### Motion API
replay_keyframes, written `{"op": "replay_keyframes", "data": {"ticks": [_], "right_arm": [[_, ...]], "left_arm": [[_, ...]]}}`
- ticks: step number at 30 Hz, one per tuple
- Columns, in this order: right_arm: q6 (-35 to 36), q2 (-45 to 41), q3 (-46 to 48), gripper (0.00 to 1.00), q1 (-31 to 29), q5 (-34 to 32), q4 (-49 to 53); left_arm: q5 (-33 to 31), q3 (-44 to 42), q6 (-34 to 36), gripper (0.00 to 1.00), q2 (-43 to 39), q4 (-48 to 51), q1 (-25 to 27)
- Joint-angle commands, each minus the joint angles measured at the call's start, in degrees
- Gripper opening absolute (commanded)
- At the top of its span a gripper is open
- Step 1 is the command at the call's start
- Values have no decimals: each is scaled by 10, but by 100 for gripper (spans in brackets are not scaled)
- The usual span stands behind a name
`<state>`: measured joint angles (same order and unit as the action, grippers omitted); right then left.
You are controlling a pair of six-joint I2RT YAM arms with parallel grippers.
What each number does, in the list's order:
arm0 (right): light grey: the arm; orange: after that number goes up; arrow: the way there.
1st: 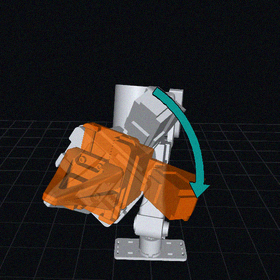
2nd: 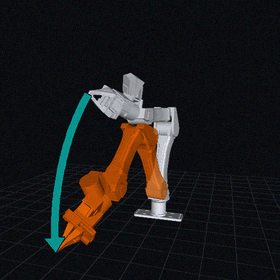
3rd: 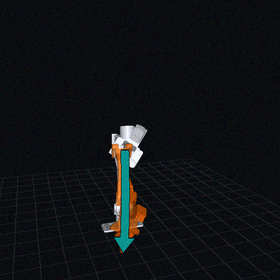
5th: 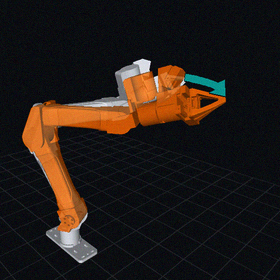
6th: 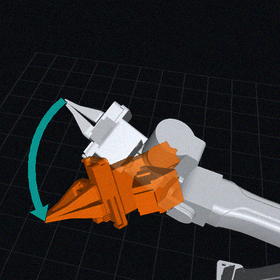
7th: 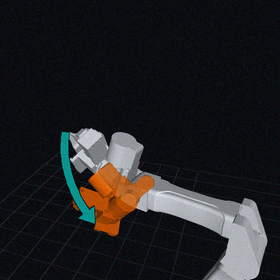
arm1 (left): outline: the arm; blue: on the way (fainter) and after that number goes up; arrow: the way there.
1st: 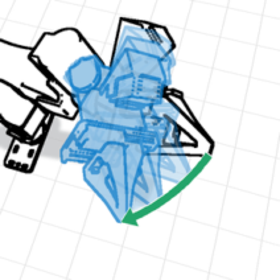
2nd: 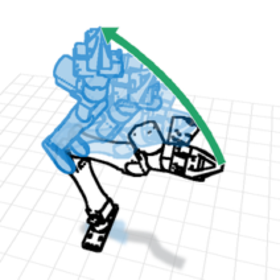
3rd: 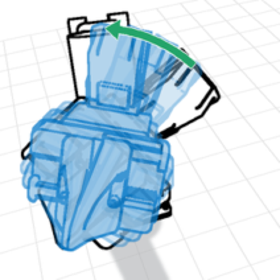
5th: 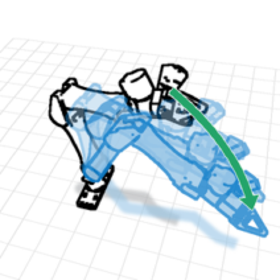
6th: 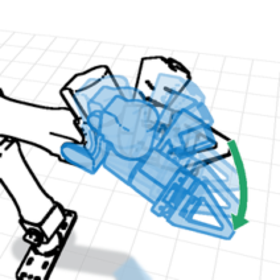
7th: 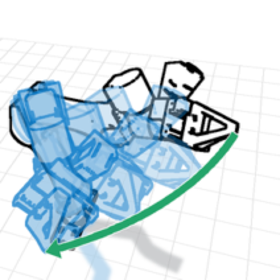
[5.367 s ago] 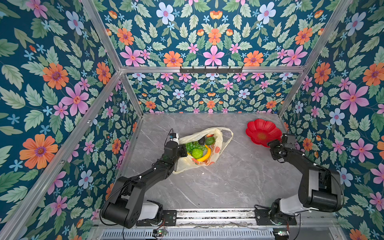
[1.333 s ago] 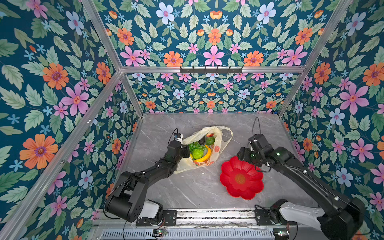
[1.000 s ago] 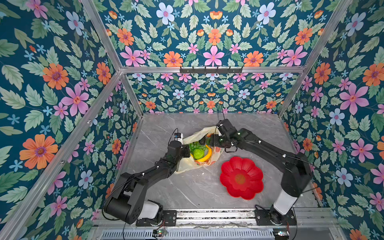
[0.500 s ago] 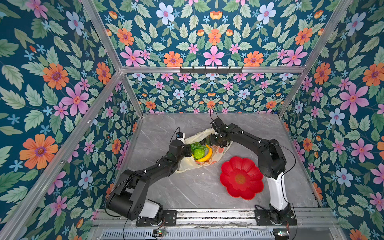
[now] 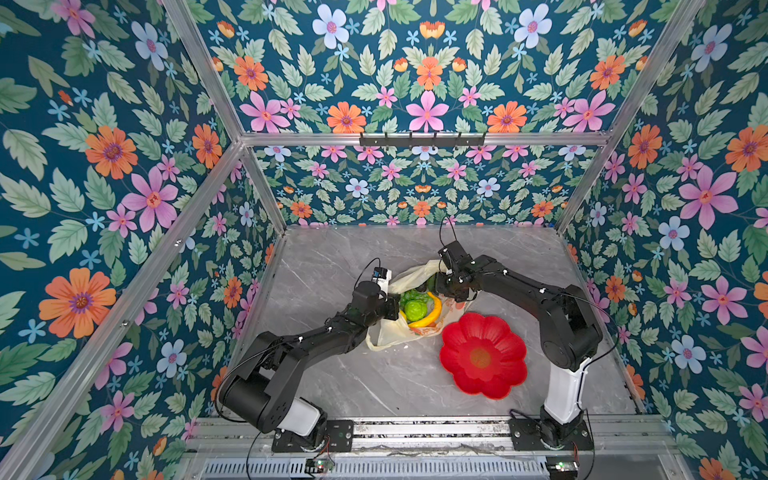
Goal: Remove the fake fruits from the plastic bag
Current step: 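Release the plate and reach the right gripper into the bag mouth, then grasp the dark green avocado in the bag with the right gripper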
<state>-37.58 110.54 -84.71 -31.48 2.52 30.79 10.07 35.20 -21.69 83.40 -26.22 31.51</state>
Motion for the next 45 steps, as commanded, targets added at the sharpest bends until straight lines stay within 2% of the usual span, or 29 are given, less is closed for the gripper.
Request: {"op": "replay_keyframes", "data": {"ticks": [1,5,17,23,31,37,45], "right_arm": [[-35,8,-6,64,7,-6,-30],[-67,17,-5,63,19,-14,-44],[-167,58,-3,65,50,25,-120],[-179,91,-31,72,51,44,-125],[-181,124,-51,73,51,54,-123],[-163,118,-51,56,51,48,-127],[-138,93,-39,48,50,49,-125]], "left_arm": [[-34,-9,7,0,-17,-25,0],[-58,-15,5,0,-28,-21,0],[-52,-9,9,0,-19,-17,1],[-54,-6,13,0,-19,-12,1],[-55,-5,14,0,-18,-9,2],[-58,-3,18,0,-19,-6,3],[-61,-3,18,0,-18,-4,3]]}}
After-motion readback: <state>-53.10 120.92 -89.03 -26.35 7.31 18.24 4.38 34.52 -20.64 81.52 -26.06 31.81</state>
